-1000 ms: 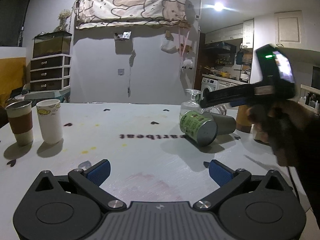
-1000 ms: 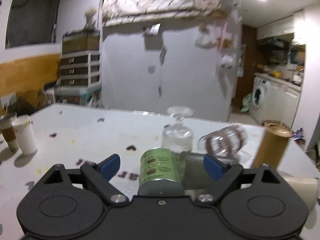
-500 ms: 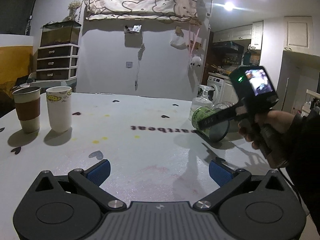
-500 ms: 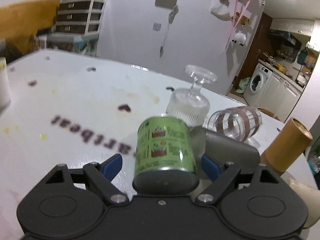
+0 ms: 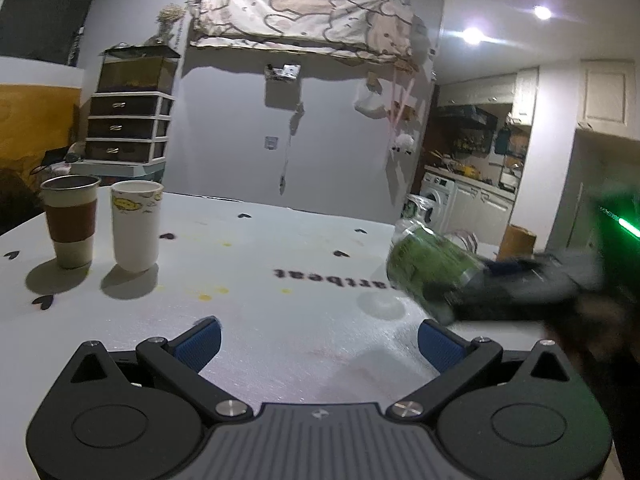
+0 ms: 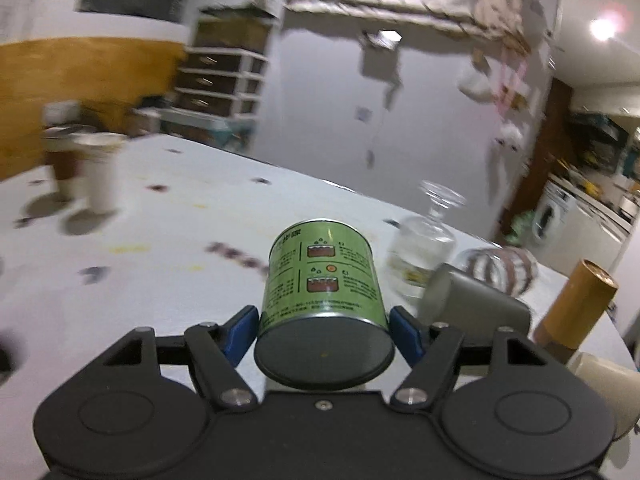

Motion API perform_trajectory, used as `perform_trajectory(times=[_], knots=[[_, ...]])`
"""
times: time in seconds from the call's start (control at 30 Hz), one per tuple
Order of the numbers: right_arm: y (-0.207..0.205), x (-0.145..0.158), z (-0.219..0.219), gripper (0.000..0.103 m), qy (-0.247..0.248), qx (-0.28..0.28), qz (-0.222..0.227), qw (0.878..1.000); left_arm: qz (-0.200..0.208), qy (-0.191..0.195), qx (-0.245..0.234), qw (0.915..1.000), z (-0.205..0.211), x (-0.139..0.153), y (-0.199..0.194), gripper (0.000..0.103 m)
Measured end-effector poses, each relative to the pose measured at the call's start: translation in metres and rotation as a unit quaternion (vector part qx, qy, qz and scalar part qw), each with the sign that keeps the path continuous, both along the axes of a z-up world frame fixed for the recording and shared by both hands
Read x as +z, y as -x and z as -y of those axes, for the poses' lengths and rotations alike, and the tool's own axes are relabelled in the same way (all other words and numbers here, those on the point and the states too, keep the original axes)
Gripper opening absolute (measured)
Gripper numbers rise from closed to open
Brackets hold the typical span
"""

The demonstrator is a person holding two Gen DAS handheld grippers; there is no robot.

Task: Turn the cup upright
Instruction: 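Lift the green tin and rotate the right gripper to turn it upright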

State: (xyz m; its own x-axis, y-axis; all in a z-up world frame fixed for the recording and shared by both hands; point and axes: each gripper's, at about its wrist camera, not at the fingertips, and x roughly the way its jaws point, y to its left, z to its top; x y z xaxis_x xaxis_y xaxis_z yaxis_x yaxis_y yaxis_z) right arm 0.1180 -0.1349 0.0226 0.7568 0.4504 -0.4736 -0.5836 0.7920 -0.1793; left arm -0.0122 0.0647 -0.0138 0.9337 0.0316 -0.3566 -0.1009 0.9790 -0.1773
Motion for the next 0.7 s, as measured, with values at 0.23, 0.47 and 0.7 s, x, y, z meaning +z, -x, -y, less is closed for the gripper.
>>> perform_trajectory(times=[0.23, 0.47, 0.7], knots=[[0.07, 0.0, 0.008, 0.073, -0.025, 0.069, -0.008, 0.997, 0.006, 0.016, 0.016, 0.9997, -0.012, 0.005, 0.004, 0.103], [0.096, -0.017, -0.002, 0.073, -0.024, 0.041, -0.062, 0.997, 0.003, 0.027, 0.006, 0.9996, -0.012, 0.003, 0.003, 0.103], [0.097, -0.024, 0.001, 0.081, -0.044, 0.026, -0.071, 0.996, -0.002, 0.038, 0.001, 0.9993, -0.012, 0.002, 0.003, 0.103]])
